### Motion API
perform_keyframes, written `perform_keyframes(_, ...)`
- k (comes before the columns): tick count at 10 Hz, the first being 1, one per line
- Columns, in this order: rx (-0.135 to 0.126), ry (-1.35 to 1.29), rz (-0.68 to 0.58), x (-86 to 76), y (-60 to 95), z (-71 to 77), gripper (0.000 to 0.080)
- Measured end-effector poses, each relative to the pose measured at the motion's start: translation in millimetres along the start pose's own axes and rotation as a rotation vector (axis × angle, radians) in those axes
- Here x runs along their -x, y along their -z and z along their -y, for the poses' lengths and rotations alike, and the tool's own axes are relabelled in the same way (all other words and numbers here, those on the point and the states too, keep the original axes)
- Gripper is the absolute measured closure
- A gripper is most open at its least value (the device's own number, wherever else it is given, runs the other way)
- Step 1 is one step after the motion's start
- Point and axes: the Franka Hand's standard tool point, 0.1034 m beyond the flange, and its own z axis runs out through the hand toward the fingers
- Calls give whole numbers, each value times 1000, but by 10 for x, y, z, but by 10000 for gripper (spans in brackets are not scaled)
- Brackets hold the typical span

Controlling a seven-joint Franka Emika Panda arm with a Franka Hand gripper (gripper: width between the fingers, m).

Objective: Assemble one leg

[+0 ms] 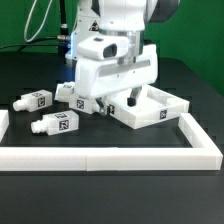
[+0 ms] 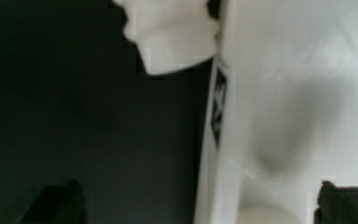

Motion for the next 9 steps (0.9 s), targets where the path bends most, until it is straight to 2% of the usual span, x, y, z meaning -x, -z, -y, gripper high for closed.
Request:
perform_keyframes(1,0,-1,1,-3,-37,-12,150)
perform_keyframes(2,-1,-1,1,-2,-35,-9,278)
perform_keyframes(3,-1,0,2,-1,-37,-8,278)
perform_keyframes(6,-1,0,2,1,-39,-7,715)
perform_keyframes(7,-5,-11,6,13,-25,-6,715)
perform_keyframes(9,-8,-97,14,65,180,-37,745)
